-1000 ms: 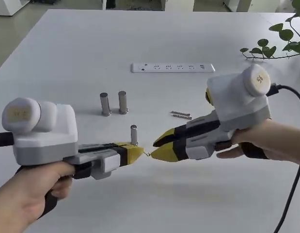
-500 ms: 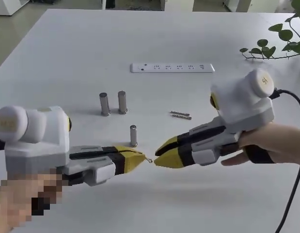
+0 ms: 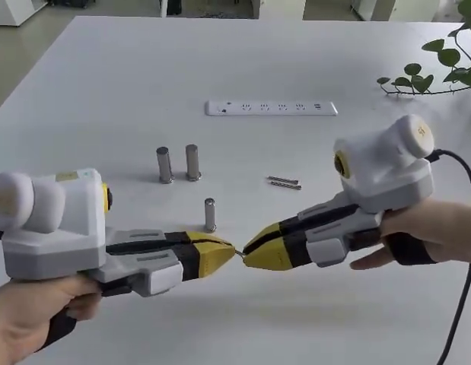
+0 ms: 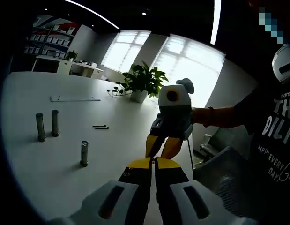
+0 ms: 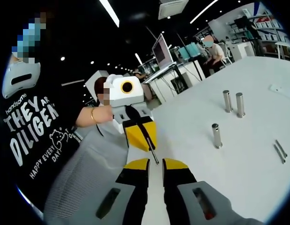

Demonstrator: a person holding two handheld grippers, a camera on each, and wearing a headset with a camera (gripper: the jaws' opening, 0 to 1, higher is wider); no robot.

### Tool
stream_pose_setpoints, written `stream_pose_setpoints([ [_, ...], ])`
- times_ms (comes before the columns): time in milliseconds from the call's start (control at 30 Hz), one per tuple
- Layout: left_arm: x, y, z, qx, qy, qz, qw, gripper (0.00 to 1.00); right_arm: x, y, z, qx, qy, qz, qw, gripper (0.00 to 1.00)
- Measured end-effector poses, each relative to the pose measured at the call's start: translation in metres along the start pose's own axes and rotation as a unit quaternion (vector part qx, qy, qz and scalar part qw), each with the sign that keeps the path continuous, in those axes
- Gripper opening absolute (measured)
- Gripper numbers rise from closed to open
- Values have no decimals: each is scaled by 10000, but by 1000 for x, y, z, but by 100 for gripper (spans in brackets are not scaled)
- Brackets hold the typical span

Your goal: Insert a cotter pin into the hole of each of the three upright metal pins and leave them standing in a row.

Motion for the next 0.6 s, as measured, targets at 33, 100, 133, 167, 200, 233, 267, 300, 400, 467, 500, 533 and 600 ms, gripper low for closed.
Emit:
stream_pose_setpoints([
  [33, 0, -1, 1, 16, 40, 21, 10000, 0, 0, -1, 0, 0, -22, 11, 10000, 6],
  [100, -1, -1, 4, -27, 80, 20, 10000, 0, -1, -4, -2, -78, -101, 90, 9999, 5],
  [133, -1, -1, 4, -24, 85, 22, 10000, 0, -1, -5, -3, -97, -145, 120, 9998, 5],
  [167, -2, -2, 6, -39, 116, 55, 9999, 0, -1, -5, -3, -111, -165, 123, 9997, 5],
  [200, -2, -3, 7, -32, 147, 88, 9998, 0, -1, -5, -4, -145, -184, 131, 9996, 5],
  [233, -3, -4, 7, -10, 156, 111, 9998, 0, -1, -5, -4, -149, -202, 129, 9996, 5],
  [267, -3, -5, 8, -28, 170, 117, 9998, 0, 0, -5, -5, -152, -210, 133, 9996, 4],
  [300, -3, -5, 8, -50, 170, 130, 9998, 0, 0, -5, -5, -156, -217, 133, 9996, 4],
  [400, -3, -7, 9, -28, 205, 190, 9996, 0, 0, -5, -7, -182, -265, 151, 9994, 1],
  [467, -3, -8, 9, -15, 213, 217, 9995, 0, 0, -6, -8, -167, -285, 144, 9993, 0],
  [500, -3, -8, 9, -18, 218, 225, 9995, 0, 0, -6, -8, -158, -288, 139, 9994, 0],
  [533, -3, -8, 9, -29, 221, 208, 9995, 0, 0, -6, -8, -132, -293, 125, 9994, 0],
  [600, -3, -7, 9, -32, 228, 201, 9995, 0, -1, -5, -8, -42, -309, 99, 9995, 0],
])
Point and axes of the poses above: the centre of the closed fingertips' face, and the gripper's own axes: x roughly backward along the fingers, z roughly to its right, y roughly out of its underside, the point moved 3 cm from there along x, roughly backward along the fingers, and after that the axes turned 9 degrees about z, right-handed, at the moved point
